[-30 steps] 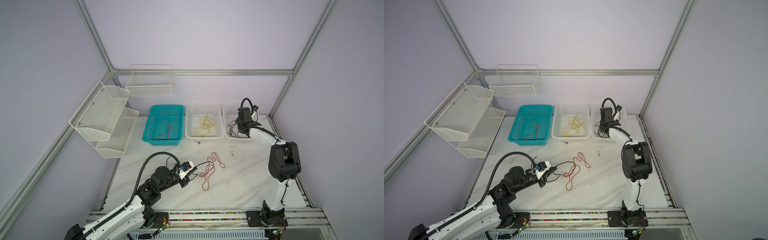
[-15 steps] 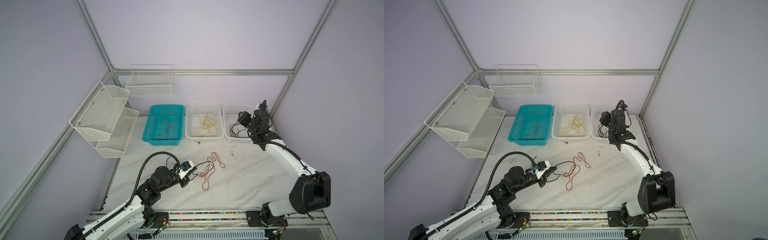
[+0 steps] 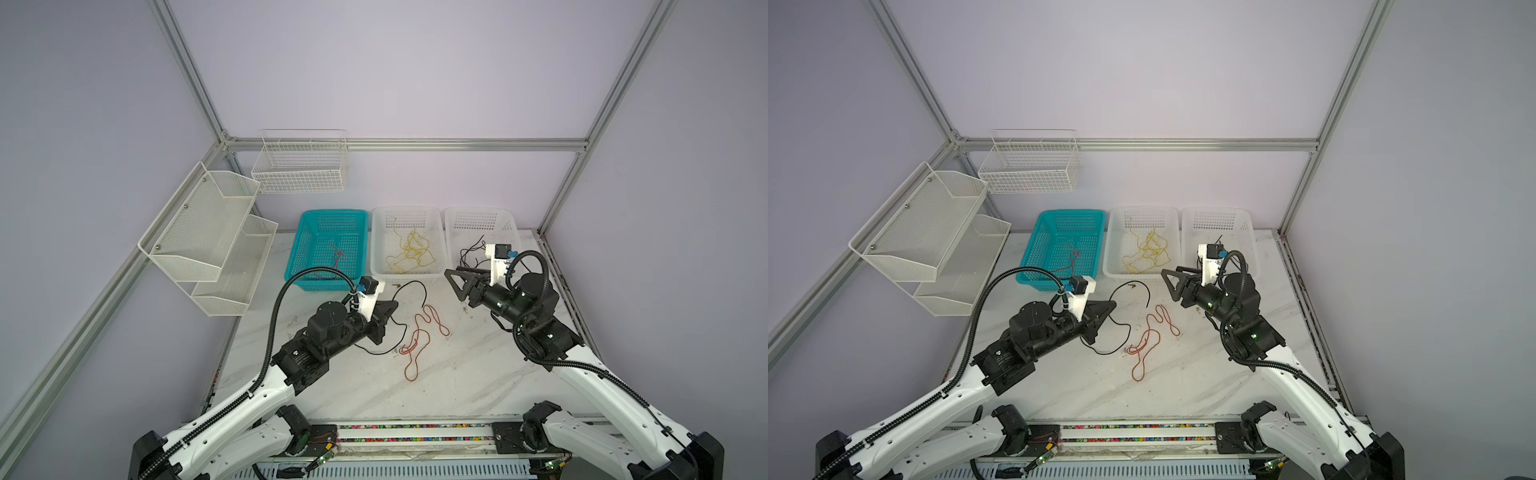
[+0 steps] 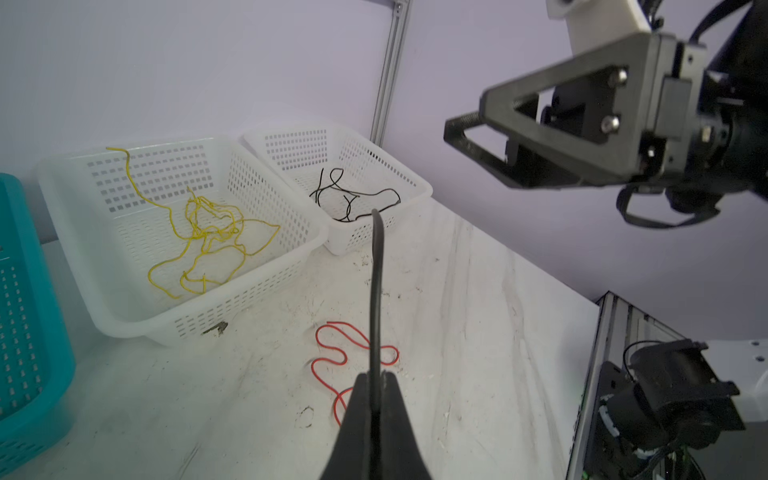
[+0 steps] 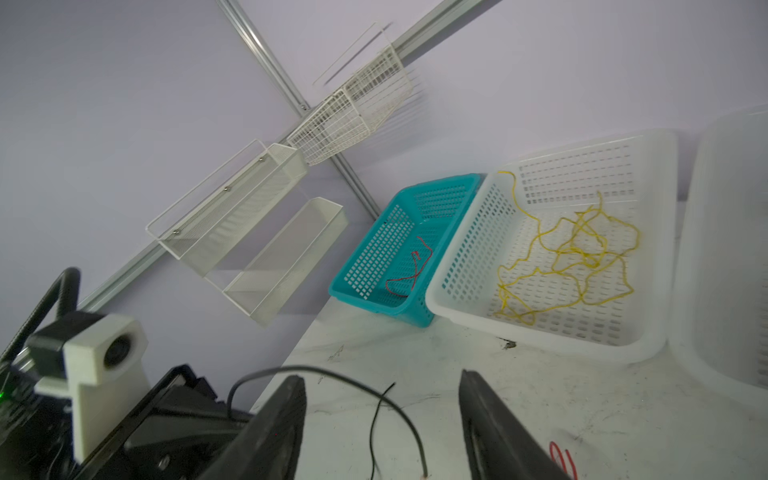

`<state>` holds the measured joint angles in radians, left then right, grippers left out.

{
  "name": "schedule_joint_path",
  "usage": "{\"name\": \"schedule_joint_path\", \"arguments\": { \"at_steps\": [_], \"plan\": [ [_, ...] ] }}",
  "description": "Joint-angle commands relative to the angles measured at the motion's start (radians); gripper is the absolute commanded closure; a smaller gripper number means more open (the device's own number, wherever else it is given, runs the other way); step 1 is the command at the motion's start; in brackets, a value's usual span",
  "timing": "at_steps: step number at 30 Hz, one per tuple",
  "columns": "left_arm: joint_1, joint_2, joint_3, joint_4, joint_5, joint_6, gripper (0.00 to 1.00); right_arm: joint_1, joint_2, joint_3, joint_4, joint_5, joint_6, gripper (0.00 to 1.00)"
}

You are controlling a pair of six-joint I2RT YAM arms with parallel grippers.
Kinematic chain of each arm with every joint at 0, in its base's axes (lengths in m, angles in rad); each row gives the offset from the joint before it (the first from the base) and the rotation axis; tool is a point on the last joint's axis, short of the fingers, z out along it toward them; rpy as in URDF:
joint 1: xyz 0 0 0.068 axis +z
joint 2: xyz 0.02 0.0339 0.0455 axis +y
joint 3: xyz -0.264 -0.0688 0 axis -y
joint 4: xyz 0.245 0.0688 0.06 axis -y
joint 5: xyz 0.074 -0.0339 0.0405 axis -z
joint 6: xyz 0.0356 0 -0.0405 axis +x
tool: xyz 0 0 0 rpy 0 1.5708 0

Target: Untangle the cables

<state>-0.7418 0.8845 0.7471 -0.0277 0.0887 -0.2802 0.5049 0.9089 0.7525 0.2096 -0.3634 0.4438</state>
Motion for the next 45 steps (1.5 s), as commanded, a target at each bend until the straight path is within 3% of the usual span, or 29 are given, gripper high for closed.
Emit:
{"name": "schedule_joint_path", "arguments": {
  "at_steps": [1,6,12,25,29,35,38,45],
  "plan": [
    [0.000,-0.003,0.110,0.029,-0.029,-0.146,1.00,0.006,-0.063,-0.086,0.042,-0.069,-0.048,0.38],
    [-0.001,0.022,0.152,0.028,-0.041,-0.205,1.00,0.024,-0.097,-0.162,0.089,-0.172,-0.053,0.38],
    [0.000,0.051,0.180,0.052,-0.029,-0.253,1.00,0.070,-0.055,-0.227,0.211,-0.210,-0.028,0.36],
    [-0.001,0.082,0.209,0.073,0.012,-0.308,1.00,0.207,0.186,-0.245,0.396,-0.151,-0.065,0.37],
    [-0.001,0.087,0.207,0.075,0.014,-0.312,1.00,0.249,0.230,-0.223,0.404,-0.115,-0.084,0.51],
    [0.000,0.072,0.188,0.071,0.001,-0.297,1.00,0.269,0.225,-0.204,0.350,-0.049,-0.106,0.88],
    [-0.001,0.061,0.164,0.075,-0.013,-0.284,1.00,0.271,0.204,-0.208,0.337,-0.016,-0.107,1.00],
    [0.001,0.053,0.104,0.059,-0.040,-0.227,1.00,0.271,0.119,-0.183,0.256,0.060,-0.115,1.00]
  ]
}}
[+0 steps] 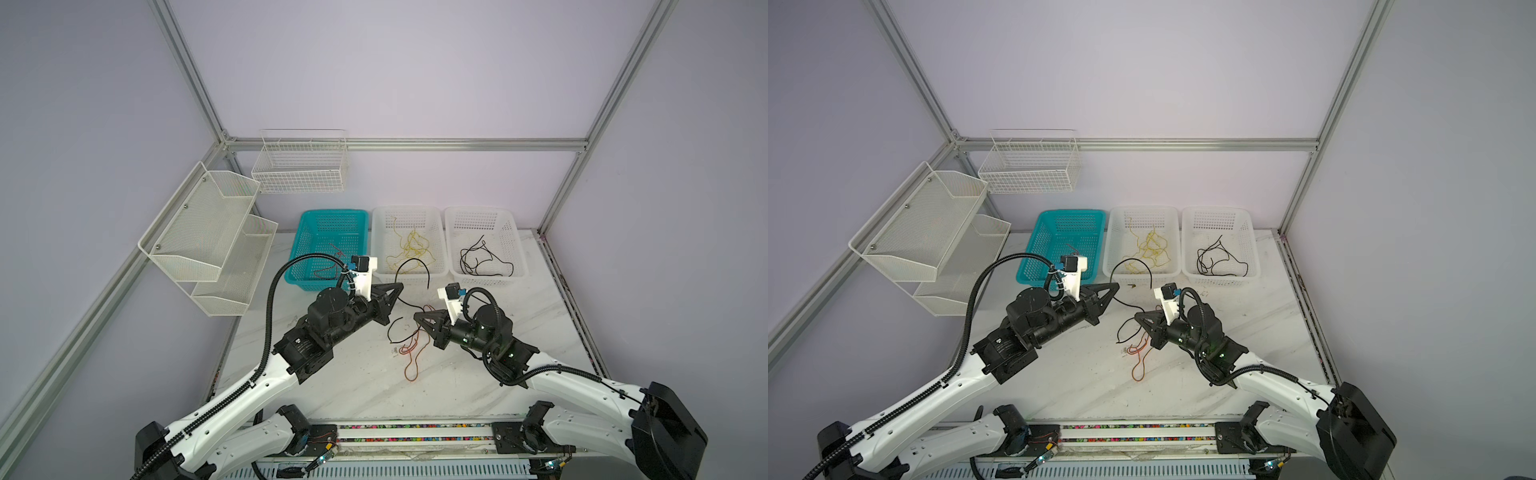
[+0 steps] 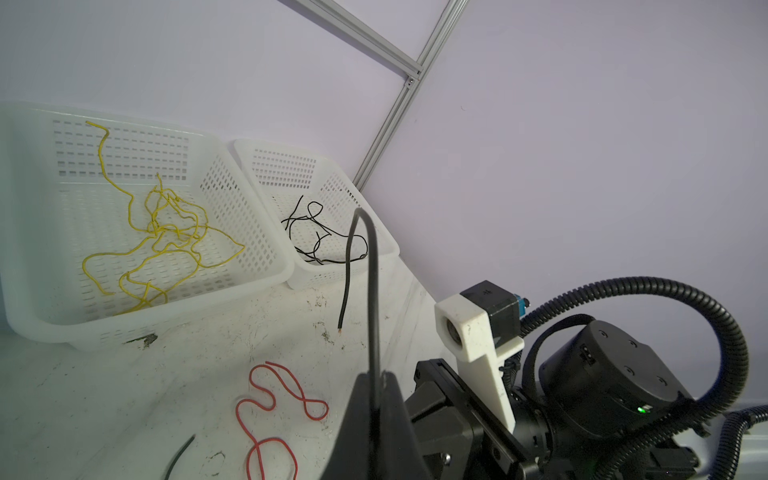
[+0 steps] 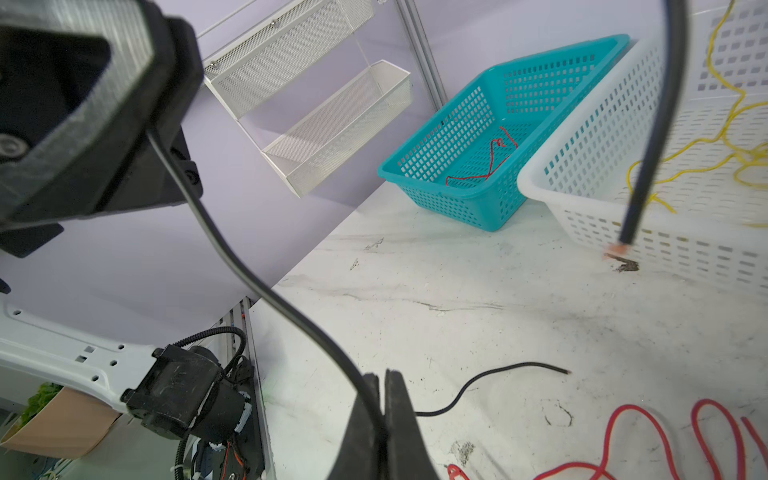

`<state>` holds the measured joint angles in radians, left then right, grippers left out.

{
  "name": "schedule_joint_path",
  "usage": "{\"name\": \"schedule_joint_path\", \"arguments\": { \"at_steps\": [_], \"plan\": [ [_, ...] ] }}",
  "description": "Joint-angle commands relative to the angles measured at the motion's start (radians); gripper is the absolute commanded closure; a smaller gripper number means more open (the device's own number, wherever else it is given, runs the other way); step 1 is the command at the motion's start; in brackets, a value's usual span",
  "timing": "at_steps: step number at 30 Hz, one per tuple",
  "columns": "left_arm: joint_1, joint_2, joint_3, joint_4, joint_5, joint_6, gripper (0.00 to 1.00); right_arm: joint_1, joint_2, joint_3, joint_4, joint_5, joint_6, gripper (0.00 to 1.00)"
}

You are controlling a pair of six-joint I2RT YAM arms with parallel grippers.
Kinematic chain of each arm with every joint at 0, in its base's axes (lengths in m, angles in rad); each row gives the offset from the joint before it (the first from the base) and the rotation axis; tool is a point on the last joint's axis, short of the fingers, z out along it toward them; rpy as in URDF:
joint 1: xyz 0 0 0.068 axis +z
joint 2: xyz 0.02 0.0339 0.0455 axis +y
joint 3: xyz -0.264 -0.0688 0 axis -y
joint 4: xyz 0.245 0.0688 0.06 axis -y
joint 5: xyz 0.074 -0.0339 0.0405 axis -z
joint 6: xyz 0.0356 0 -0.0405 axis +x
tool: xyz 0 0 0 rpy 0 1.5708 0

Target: Untangle the cables

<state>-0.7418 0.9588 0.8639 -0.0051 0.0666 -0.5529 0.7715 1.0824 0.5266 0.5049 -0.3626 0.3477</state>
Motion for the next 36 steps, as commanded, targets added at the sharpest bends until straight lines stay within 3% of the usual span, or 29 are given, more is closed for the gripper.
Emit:
{"name": "schedule_joint_path", "arguments": {
  "at_steps": [1,3,8,13,20,23,32,36],
  "plan": [
    [0.001,-0.022,-0.017,0.029,-0.017,0.065,1.00,0.005,-0.073,0.046,-0.054,0.074,-0.024,1.00],
    [0.001,-0.024,-0.021,0.002,-0.026,0.112,0.88,0.005,-0.128,0.055,-0.087,0.117,-0.030,1.00],
    [0.004,-0.034,-0.009,-0.098,-0.085,0.248,0.77,0.005,-0.229,0.095,-0.173,0.196,-0.047,1.00],
    [0.005,-0.070,-0.015,-0.161,-0.202,0.377,0.44,0.005,-0.274,0.147,-0.240,0.255,-0.051,1.00],
    [0.007,-0.164,-0.104,-0.110,-0.331,0.465,0.15,0.005,-0.309,0.248,-0.323,0.340,-0.057,1.00],
    [0.007,-0.190,-0.153,-0.068,-0.373,0.497,0.00,0.005,-0.295,0.316,-0.388,0.451,-0.041,1.00],
    [0.010,-0.193,-0.197,-0.048,-0.428,0.522,0.00,0.003,-0.205,0.471,-0.418,0.778,-0.099,1.00],
    [0.010,-0.193,-0.223,-0.017,-0.462,0.520,0.00,-0.009,-0.117,0.547,-0.417,0.871,-0.128,1.00]
  ]
}}
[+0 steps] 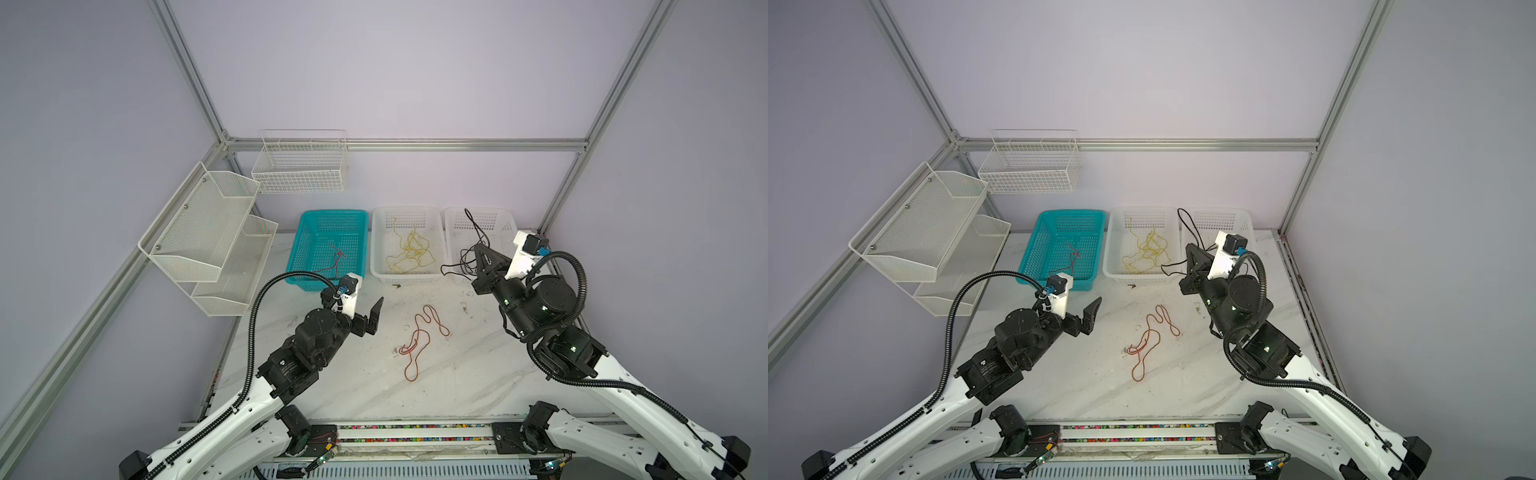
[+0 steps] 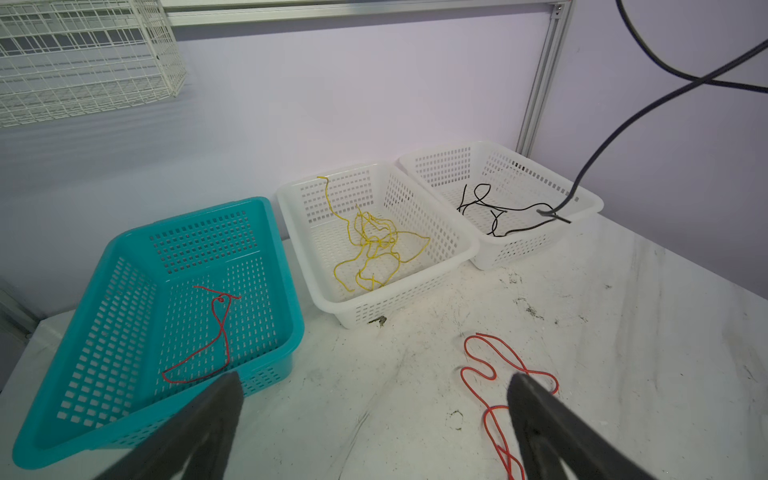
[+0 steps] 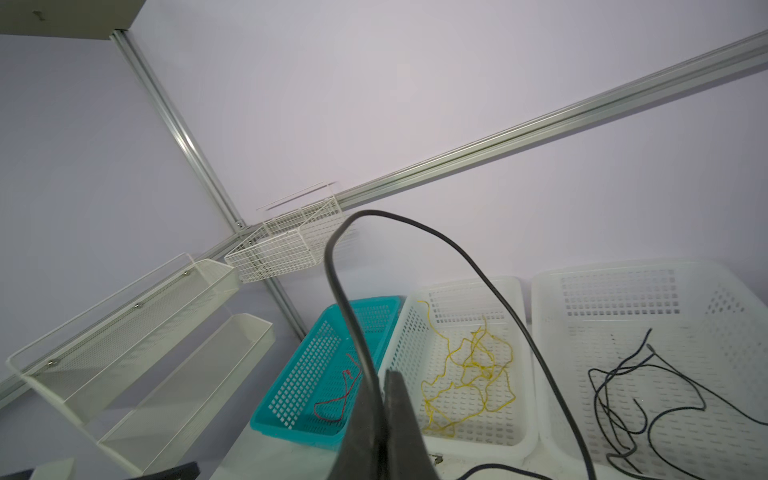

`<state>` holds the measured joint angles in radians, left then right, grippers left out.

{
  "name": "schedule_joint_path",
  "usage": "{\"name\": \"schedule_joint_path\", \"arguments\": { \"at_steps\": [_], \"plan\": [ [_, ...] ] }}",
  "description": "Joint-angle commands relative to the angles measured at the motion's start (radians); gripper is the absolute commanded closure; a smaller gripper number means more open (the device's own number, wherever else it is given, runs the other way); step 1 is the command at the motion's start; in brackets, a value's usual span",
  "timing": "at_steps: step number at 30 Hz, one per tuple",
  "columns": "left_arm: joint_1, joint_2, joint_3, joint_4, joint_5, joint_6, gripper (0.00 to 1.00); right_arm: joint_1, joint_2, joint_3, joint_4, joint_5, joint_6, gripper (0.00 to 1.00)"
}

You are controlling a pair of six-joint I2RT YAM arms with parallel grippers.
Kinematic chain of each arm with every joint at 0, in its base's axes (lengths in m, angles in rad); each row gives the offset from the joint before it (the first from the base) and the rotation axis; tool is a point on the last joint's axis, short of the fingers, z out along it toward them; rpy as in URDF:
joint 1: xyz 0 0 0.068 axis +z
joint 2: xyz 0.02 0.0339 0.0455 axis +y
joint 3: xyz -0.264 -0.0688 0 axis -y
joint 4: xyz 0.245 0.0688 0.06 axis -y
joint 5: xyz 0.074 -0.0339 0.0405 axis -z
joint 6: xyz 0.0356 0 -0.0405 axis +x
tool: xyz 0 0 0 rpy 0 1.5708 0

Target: Untangle the cables

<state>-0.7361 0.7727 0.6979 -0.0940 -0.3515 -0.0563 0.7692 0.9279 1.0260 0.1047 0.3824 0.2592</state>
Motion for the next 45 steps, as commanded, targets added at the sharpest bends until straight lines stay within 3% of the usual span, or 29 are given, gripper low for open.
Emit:
{"name": "schedule_joint_path", "arguments": {
  "at_steps": [1,4,10,19,27,37,45],
  "plan": [
    [0.005,-0.005,-0.069,0.083,-0.048,0.024,0.00,-0.015,0.058,0.064,-0.019,0.137,-0.043,1.00],
    [0.005,0.000,-0.074,0.090,-0.062,0.023,0.00,-0.074,0.109,0.105,-0.006,0.110,-0.045,1.00],
    [0.004,-0.003,-0.070,0.082,-0.084,0.033,0.00,-0.311,0.205,0.183,-0.020,-0.120,0.076,1.00],
    [0.005,0.000,-0.072,0.078,-0.060,0.038,0.00,-0.438,0.401,0.317,-0.015,-0.149,0.124,1.00],
    [0.005,-0.004,-0.075,0.077,-0.046,0.037,0.00,-0.503,0.569,0.383,0.011,-0.160,0.157,1.00],
    [0.004,-0.007,-0.077,0.078,-0.034,0.036,0.00,-0.527,0.693,0.307,0.036,-0.157,0.234,1.00],
    [0.005,0.007,-0.075,0.074,-0.016,0.035,0.00,-0.552,0.760,0.290,-0.014,-0.239,0.323,1.00]
  ]
}}
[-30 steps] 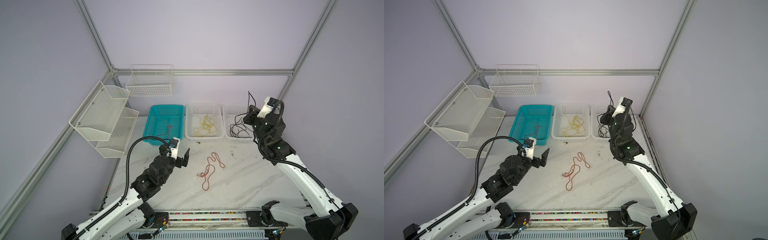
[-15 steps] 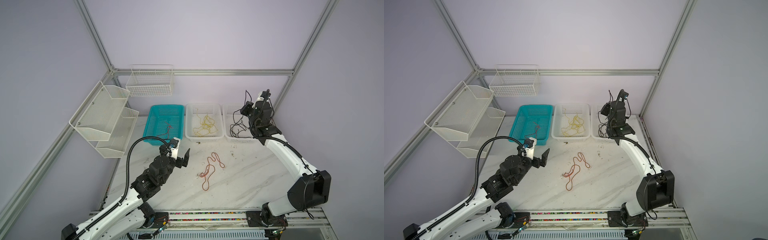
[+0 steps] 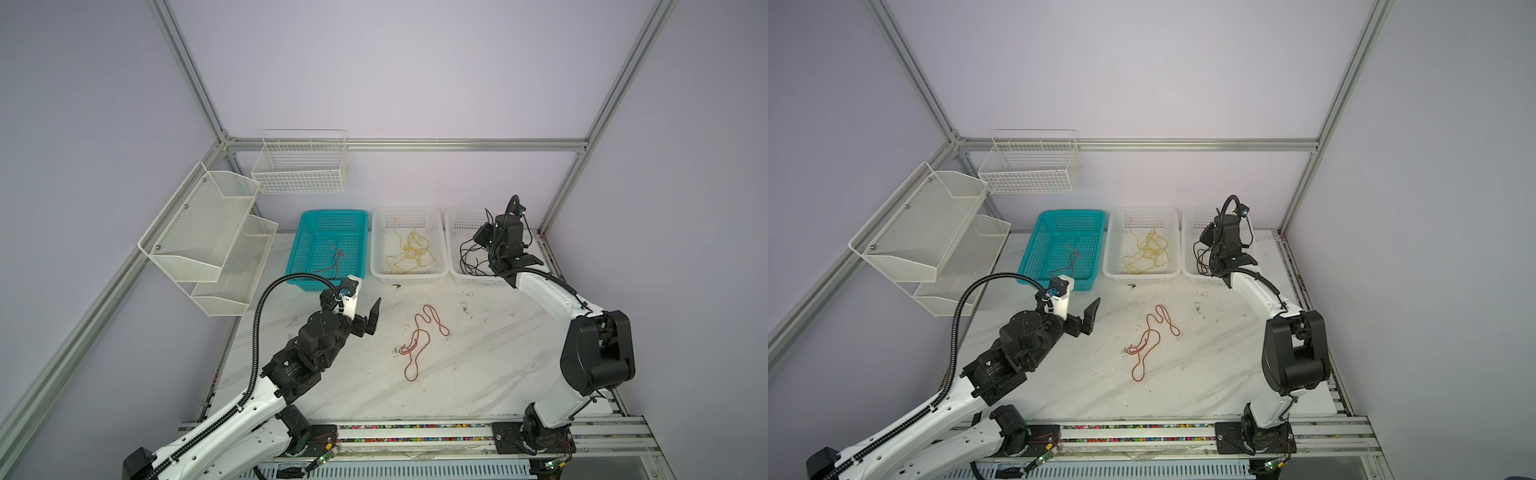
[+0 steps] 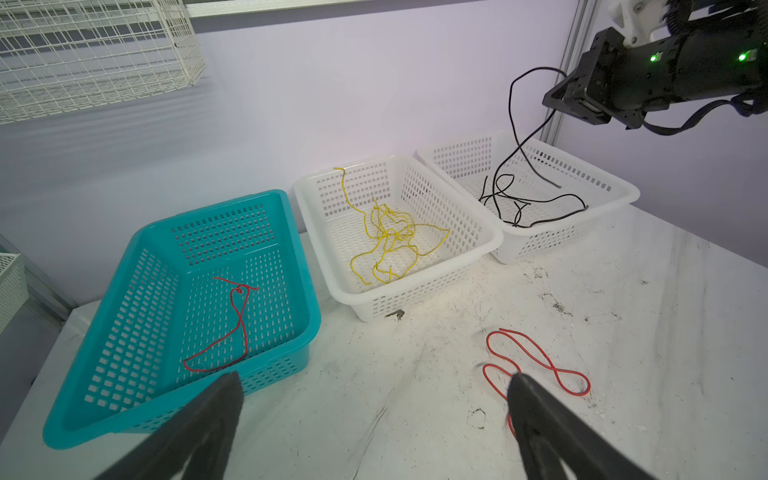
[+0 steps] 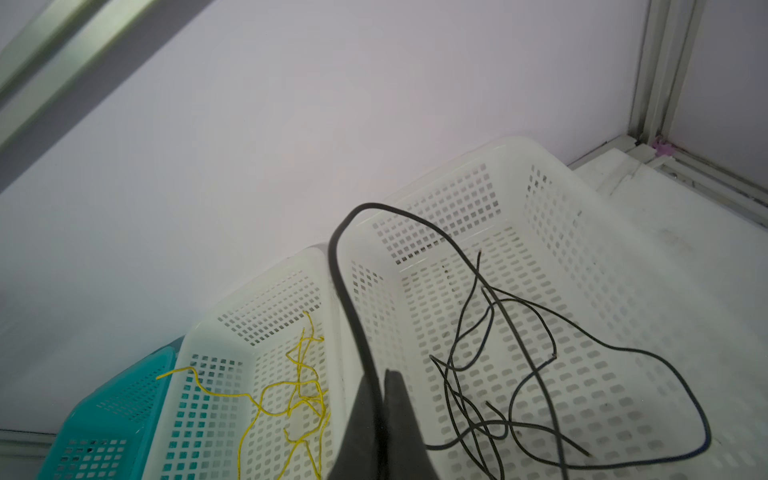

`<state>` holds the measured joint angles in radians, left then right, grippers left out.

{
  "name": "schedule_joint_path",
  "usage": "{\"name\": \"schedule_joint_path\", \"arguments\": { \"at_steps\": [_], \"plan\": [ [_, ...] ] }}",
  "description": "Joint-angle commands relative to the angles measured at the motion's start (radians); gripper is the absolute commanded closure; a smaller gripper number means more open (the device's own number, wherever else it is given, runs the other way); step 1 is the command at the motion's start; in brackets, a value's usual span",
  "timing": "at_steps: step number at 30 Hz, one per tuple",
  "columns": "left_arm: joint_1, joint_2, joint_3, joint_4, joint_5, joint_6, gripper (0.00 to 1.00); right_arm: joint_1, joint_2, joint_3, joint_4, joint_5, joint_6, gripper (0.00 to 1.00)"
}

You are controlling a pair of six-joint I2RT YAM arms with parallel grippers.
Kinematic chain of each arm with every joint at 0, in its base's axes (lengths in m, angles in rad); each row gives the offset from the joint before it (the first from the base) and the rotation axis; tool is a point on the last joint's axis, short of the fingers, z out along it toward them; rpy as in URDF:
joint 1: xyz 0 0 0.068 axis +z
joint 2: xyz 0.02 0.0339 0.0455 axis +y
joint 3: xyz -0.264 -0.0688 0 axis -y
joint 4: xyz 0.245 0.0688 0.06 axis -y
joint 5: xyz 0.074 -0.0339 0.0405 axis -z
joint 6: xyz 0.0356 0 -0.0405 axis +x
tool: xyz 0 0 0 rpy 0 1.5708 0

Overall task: Untangle the cables
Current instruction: 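Carry the black wire into the white basket with black wires and release it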

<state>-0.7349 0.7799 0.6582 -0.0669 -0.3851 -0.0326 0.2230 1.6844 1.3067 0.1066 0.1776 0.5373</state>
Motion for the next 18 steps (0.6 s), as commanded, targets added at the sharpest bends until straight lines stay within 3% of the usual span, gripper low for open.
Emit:
{"name": "schedule_joint_path", "arguments": {
  "at_steps": [1,9,18],
  "plan": [
    [0.004,0.002,-0.035,0.046,0.019,0.011,0.00,-0.005,0.012,0.015,-0.026,-0.044,0.045,1.00],
    [0.004,0.011,-0.033,0.042,0.025,0.011,0.00,-0.011,-0.010,0.014,-0.088,-0.028,0.069,0.67],
    [0.004,0.020,-0.029,0.038,0.031,0.011,0.00,-0.011,-0.100,-0.014,-0.096,-0.030,0.066,0.56]
  ]
}}
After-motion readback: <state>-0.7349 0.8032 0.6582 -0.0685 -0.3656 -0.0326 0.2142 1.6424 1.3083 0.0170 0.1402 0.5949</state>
